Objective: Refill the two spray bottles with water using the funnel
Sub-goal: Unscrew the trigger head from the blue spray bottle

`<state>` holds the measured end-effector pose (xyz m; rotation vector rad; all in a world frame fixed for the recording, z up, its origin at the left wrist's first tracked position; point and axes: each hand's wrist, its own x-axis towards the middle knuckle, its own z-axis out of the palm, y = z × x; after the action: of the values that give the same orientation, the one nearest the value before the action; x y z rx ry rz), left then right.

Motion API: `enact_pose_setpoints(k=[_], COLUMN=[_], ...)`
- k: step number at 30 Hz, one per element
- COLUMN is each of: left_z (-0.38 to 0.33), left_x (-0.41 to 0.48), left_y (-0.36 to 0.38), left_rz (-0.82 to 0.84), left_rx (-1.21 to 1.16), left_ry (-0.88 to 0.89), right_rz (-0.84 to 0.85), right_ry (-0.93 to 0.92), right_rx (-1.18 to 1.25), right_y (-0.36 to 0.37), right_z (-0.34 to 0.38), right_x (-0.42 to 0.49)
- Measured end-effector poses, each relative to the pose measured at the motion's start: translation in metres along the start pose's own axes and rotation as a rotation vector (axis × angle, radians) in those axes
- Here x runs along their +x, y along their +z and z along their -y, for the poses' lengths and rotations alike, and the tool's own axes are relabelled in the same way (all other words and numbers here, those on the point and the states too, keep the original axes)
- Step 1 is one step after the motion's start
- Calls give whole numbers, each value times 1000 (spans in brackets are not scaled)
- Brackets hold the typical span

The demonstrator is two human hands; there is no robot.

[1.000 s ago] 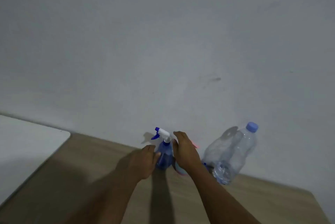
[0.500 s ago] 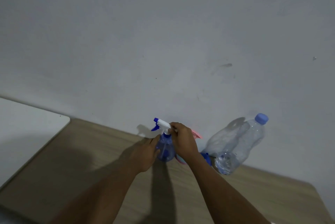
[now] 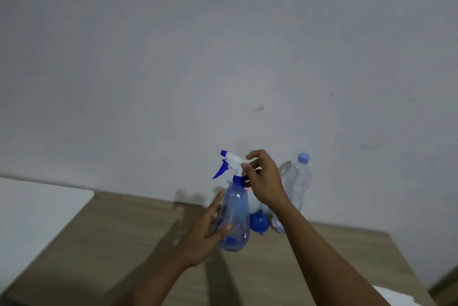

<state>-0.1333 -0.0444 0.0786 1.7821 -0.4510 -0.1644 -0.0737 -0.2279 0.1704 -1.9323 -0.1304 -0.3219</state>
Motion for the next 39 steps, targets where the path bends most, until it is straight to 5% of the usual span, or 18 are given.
enact_pose_setpoints(k=[13, 20, 27, 33, 39], left_z=[-73, -94, -95, -90, -86], left_x=[-32, -33, -38, -41, -40], left_y=[67, 76, 73, 68, 60], left_rz=[27, 41, 13, -31, -29], left_rx=[-104, -70, -92, -79, -81], left_ry=[24, 9, -14, 7, 11], right_rz=[65, -34, 93, 42, 104], right_ry=[-29, -49, -43, -98, -74], right_rx=[54, 170, 315, 106, 196], right_y=[-94, -107, -107, -96, -95], right_z=[44, 51, 50, 48, 46], right_x=[-76, -86, -82, -75, -73])
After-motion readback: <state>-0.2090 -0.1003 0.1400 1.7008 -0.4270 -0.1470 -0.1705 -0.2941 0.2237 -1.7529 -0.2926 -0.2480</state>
